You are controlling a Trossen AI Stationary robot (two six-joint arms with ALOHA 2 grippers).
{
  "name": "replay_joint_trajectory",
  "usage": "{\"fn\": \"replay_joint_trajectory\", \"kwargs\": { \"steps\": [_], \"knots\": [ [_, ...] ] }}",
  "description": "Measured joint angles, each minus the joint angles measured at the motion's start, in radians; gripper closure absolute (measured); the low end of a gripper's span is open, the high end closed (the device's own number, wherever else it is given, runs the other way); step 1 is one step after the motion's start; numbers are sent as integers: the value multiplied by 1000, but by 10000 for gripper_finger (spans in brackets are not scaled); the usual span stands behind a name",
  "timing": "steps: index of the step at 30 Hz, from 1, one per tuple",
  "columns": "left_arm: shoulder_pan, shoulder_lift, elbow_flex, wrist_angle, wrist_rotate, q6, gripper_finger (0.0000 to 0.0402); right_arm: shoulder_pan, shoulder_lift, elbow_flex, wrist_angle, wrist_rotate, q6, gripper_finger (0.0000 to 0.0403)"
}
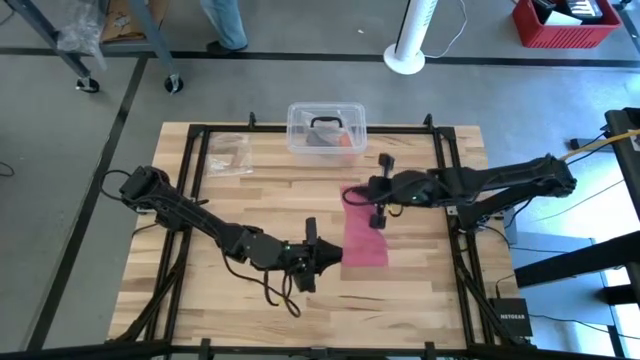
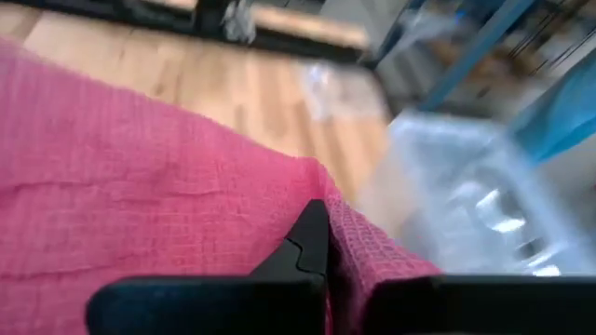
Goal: Roll bandage
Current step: Roll the pink bandage
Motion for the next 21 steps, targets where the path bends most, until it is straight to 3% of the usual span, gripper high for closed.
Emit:
{"fn": "replay_joint_trajectory", "kwargs": {
  "steps": [6,16,21],
  "knots": [
    [33,0,0,-103,-15,-32,395,-41,3,-158,68,-38,186,377],
    [104,0,-5,-331,-7,-248,395,-54,-23,-203,34,-79,274,193],
    [146,0,-40,-400,-1,-405,393,-54,-45,-158,-70,-130,320,140]
  ]
}}
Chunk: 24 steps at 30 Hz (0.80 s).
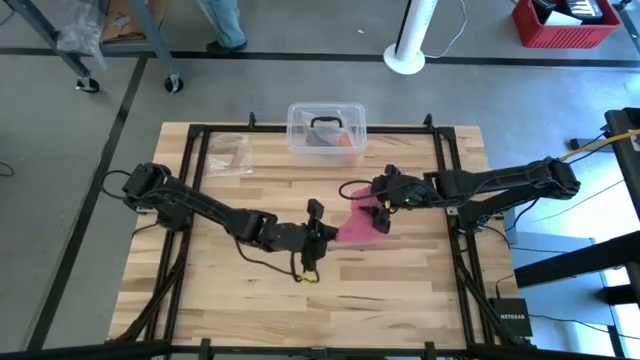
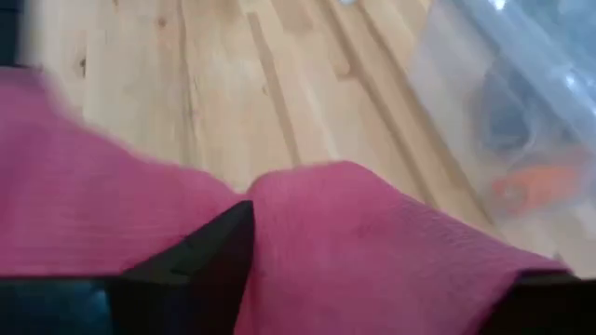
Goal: Roll bandage
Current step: Roll the pink bandage
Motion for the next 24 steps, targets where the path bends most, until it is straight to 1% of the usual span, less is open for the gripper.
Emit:
{"fn": "replay_joint_trajectory", "kwargs": {
  "steps": [3,5,8,11,12,16,18,21,22,24],
  "knots": [
    [29,0,-14,7,63,-75,391,0,-2,27,-56,2,68,125],
    [45,0,-15,10,136,-125,391,0,-2,28,-63,22,101,120],
    [66,0,-16,3,244,-203,390,-6,4,28,-58,84,108,119],
    [91,0,-16,-19,336,-315,390,-23,5,28,-68,104,148,118],
    [104,0,-16,-31,385,-360,390,-30,5,28,-74,106,165,118],
    [155,5,-17,-37,638,-522,389,-54,6,25,-101,130,199,118],
    [172,5,-17,-44,736,-630,389,-54,6,25,-119,103,201,118],
    [193,2,-17,-98,882,-812,389,-51,6,39,-187,2,191,118],
    [198,2,-17,-121,912,-844,389,-52,6,55,-219,-44,177,118],
    [200,0,-17,-161,922,-865,389,-52,6,95,-300,-134,174,118]
  ]
}}
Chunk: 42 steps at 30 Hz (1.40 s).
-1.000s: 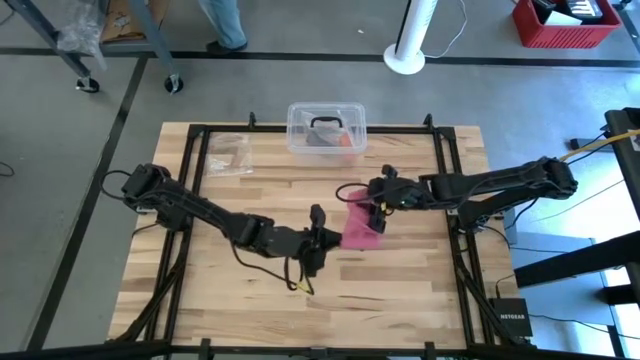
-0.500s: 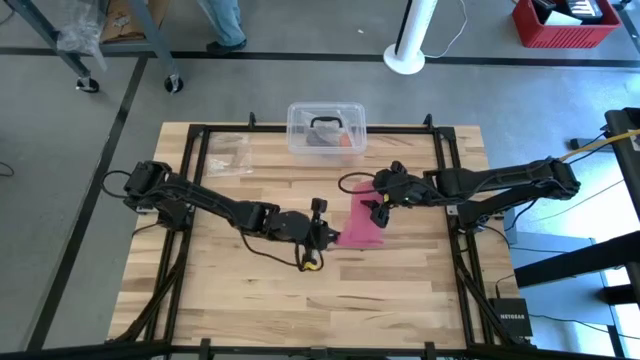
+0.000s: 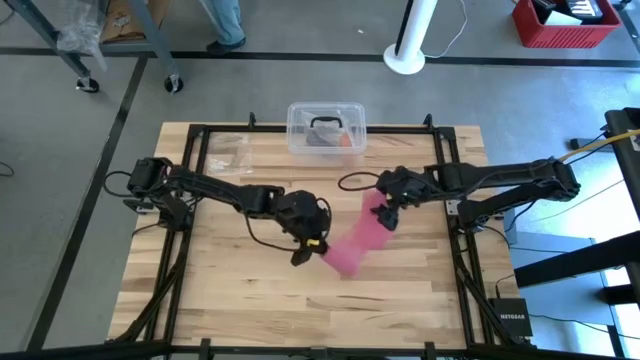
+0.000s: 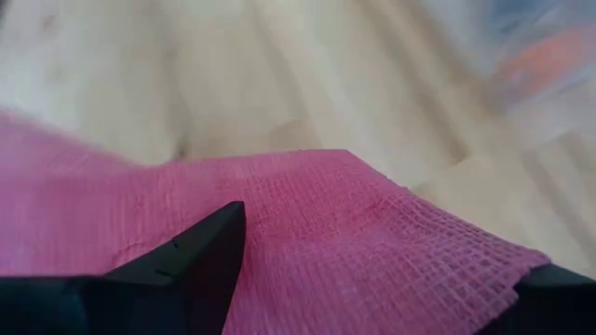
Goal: Roll bandage
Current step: Roll the pink bandage
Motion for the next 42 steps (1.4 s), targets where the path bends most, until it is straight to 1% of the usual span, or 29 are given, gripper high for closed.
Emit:
{"fn": "replay_joint_trajectory", "kwargs": {
  "steps": [2,4,7,9,10,11,12,14,15,16,17,19,20,22,24,26,28,29,30,33,35,37,38,39,40,42],
  "knots": [
    [-1,0,0,-23,1,-1,389,0,0,37,-58,-78,19,118],
    [1,0,0,-30,-15,-5,389,0,0,75,-57,-133,26,118],
    [13,0,0,-39,-53,-18,389,0,-1,108,-1,-130,5,118],
    [15,0,0,-39,-59,-18,389,0,1,108,46,-76,-3,118],
    [16,0,0,-41,-61,-18,389,0,2,109,54,-65,8,118],
    [16,0,0,-46,-61,-18,389,-2,2,109,42,-88,25,118],
    [15,0,0,-55,-61,-17,389,-7,2,109,17,-152,29,118],
    [13,0,0,-75,-60,-17,389,-25,2,109,-73,-335,31,118],
    [13,0,0,-80,-60,-16,389,-29,2,109,-127,-409,32,118],
    [13,0,0,-83,-60,-16,389,-26,1,109,-179,-454,37,118],
    [13,0,0,-90,-60,-16,389,-25,0,109,-220,-470,53,118],
    [14,0,0,-107,-61,-19,389,-24,-7,108,-260,-448,70,118],
    [16,0,0,-108,-66,-19,389,-25,-13,108,-263,-409,73,118],
    [20,0,0,-121,-95,-24,389,-25,-18,109,-263,-320,77,118],
    [26,-1,0,-168,-153,-44,389,-27,-17,108,-273,-241,75,118],
    [39,-1,0,-230,-203,-61,389,-26,-19,108,-275,-124,54,118],
    [50,-1,-1,-268,-208,-78,389,-25,-19,108,-275,-20,50,118],
    [50,-1,-1,-260,-187,-77,389,-23,-17,108,-276,-6,45,118],
    [44,-1,-1,-233,-143,-69,389,-14,-15,108,-275,-5,27,118],
    [7,-25,-2,-93,-5,-9,389,29,-13,108,-270,-22,-32,118],
    [-14,-66,0,0,44,42,389,73,-13,108,-255,-24,-49,118],
    [-24,-111,11,50,47,98,389,127,-14,108,-230,-22,-51,118],
    [-25,-134,14,59,33,123,389,155,-17,107,-217,-21,-51,118],
    [-26,-154,14,64,-5,142,389,184,-20,107,-201,-15,-51,118],
    [-26,-176,14,72,-56,136,389,213,-23,107,-183,-8,-52,118],
    [-18,-222,14,62,-208,87,389,279,-36,107,-159,26,-44,118]
  ]
}}
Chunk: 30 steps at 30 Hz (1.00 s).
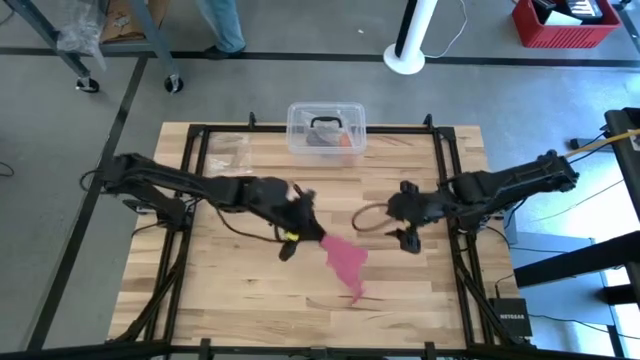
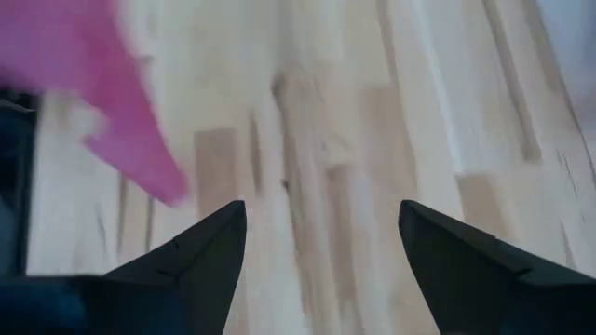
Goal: Roll bandage
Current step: Roll the pink bandage
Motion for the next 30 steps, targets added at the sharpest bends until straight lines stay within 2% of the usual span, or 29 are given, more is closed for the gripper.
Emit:
{"fn": "replay_joint_trajectory", "kwargs": {
  "steps": [3,4,5,7,9,13,15,18,24,27,30],
  "knots": [
    [18,-60,0,-23,-252,-36,389,108,-21,0,41,100,21,118],
    [23,-70,0,-6,-300,-48,389,146,-22,0,50,154,25,118],
    [26,-73,0,27,-306,-49,389,182,-22,0,59,223,29,118],
    [25,-74,0,108,-250,-26,389,255,-21,-9,72,368,65,118],
    [17,-76,0,170,-183,-13,389,305,-22,-35,73,453,128,118],
    [18,-77,1,176,-174,42,389,318,-3,-100,74,468,166,118],
    [22,-75,0,176,-186,59,389,318,-2,-151,124,533,179,118],
    [24,-75,1,198,-180,63,389,318,-31,-263,284,637,118,118],
    [27,-75,1,199,-183,92,389,317,-100,-511,762,740,-74,118],
    [25,-75,1,199,-182,107,389,317,-105,-568,923,804,-170,118],
    [23,-75,1,205,-175,111,389,317,-99,-575,989,802,-231,118]
  ]
}}
